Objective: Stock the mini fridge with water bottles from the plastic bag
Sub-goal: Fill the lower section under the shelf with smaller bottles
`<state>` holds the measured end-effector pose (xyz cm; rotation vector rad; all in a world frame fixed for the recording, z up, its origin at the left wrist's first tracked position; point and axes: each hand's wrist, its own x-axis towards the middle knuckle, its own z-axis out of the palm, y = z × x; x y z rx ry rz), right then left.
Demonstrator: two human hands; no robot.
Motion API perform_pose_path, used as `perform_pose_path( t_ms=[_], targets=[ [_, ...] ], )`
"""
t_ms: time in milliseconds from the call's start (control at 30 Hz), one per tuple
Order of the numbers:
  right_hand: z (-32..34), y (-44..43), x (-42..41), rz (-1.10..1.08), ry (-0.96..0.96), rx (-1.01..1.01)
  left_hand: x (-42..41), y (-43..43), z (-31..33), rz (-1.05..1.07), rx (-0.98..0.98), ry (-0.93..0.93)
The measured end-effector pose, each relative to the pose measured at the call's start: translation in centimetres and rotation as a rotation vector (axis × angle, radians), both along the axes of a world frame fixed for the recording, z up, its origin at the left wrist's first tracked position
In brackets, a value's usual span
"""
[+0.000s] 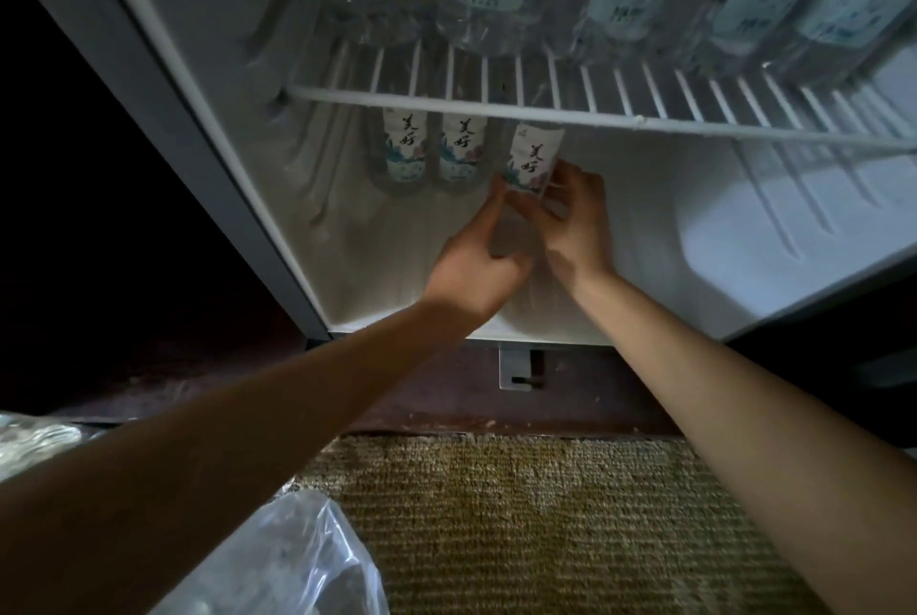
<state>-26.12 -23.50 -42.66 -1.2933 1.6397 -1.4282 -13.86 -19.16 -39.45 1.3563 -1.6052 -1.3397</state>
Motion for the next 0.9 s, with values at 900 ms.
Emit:
perform_pose_path(
  t_ms=[900],
  targets=[
    [-1.6,5.0,4.2,-0.093,0.458,0.088,4.4,2.1,-2.2,-0.027,0.038,0.089]
  ],
)
